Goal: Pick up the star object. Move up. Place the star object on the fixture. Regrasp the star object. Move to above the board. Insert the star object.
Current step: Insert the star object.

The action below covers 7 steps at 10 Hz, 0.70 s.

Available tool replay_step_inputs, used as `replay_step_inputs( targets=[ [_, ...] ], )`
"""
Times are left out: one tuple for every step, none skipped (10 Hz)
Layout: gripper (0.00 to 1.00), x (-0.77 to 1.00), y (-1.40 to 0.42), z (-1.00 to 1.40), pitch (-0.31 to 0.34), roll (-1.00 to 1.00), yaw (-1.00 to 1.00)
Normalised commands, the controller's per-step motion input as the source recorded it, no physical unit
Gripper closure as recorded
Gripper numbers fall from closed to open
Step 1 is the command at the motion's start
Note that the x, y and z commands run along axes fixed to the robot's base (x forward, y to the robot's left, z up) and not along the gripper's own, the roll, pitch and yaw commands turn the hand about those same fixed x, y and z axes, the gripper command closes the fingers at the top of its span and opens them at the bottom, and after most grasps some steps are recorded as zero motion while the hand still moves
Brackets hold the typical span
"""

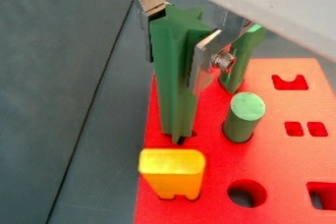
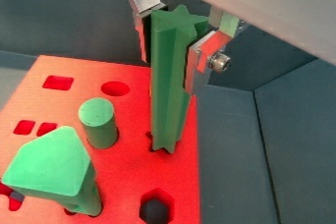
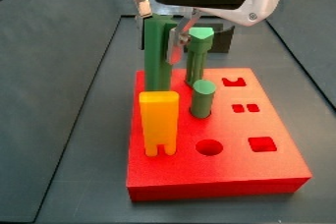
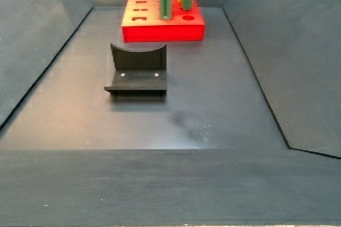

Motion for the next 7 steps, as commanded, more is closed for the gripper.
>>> replay_step_inputs(
  targets=[
    [1.00, 0.01, 0.00, -0.32, 0.046, 0.08, 0.00],
    [1.00, 0.12, 0.00, -0.75, 0.000, 0.08, 0.09],
    [1.00, 0.37, 0.00, -0.85, 0.004, 0.04, 0.01],
    [1.00, 0.32, 0.00, -0.82, 0.011, 0.04, 0.00],
    [1.00, 0.19, 0.00, -0.87, 0.000, 0.06, 0.00],
    [1.00, 0.09, -0.05, -0.90, 0.000, 0.10, 0.00],
    [1.00, -0.04, -0.09, -0.86, -0.030, 0.14, 0.00]
  ],
)
